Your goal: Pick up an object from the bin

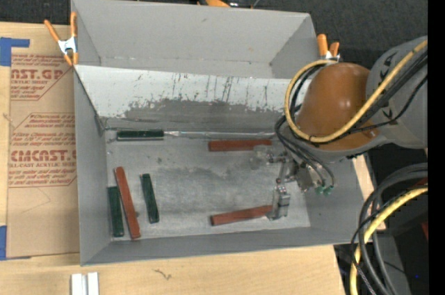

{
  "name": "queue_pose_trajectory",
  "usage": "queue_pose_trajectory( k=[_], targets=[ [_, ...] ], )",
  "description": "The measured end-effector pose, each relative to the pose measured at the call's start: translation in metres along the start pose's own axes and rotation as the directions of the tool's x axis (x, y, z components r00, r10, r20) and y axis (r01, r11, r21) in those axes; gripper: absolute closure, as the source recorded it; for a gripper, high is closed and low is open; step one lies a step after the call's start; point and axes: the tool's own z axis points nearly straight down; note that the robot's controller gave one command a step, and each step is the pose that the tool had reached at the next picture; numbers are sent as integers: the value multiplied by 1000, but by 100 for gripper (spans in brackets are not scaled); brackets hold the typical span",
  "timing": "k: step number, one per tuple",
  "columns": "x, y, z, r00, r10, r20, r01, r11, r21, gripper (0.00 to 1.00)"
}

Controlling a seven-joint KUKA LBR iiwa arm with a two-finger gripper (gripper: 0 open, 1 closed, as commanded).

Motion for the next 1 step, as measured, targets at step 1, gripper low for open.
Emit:
queue_pose_trajectory(
  k=[1],
  targets=[
    [16,-9,72,997,-76,22,76,997,4,0]
  ],
)
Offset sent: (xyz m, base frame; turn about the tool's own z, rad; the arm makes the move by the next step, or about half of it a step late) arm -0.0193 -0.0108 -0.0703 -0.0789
